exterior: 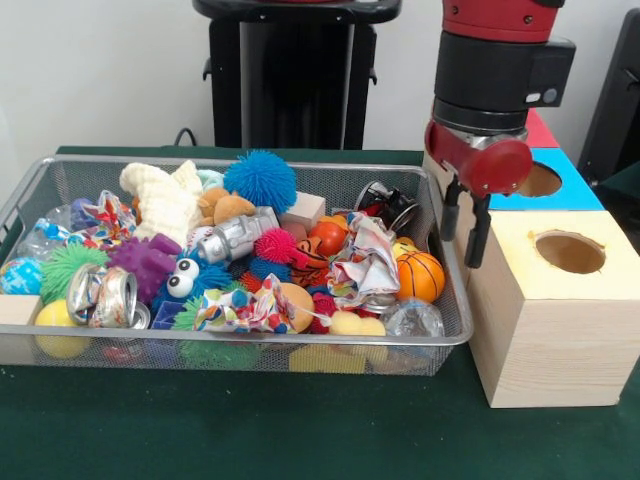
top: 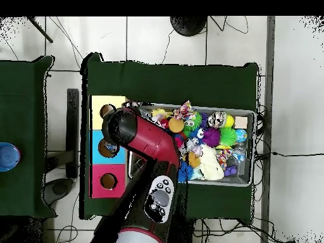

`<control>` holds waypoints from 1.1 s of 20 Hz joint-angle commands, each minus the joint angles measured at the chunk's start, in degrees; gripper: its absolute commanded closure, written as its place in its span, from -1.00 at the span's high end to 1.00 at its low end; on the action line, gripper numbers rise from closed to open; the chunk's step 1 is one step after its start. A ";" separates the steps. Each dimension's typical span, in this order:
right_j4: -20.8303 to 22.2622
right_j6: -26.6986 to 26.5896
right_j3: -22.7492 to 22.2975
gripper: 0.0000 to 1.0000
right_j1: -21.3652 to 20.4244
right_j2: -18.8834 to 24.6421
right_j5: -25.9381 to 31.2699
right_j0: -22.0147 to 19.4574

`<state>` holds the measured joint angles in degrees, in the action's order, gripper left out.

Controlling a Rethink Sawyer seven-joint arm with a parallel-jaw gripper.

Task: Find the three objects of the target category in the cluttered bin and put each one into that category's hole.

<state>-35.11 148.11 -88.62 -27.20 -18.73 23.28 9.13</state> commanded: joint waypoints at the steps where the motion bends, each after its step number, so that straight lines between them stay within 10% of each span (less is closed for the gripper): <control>1: -2.83 16.69 2.69 1.00 3.91 -0.24 7.66 -0.93; 16: -14.89 16.20 -4.48 1.00 5.89 11.71 -6.89 -3.89; 22: -15.03 16.81 -0.94 1.00 10.11 7.71 -5.96 -0.95</control>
<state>-47.21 149.44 -87.44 -23.95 -16.64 18.71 7.39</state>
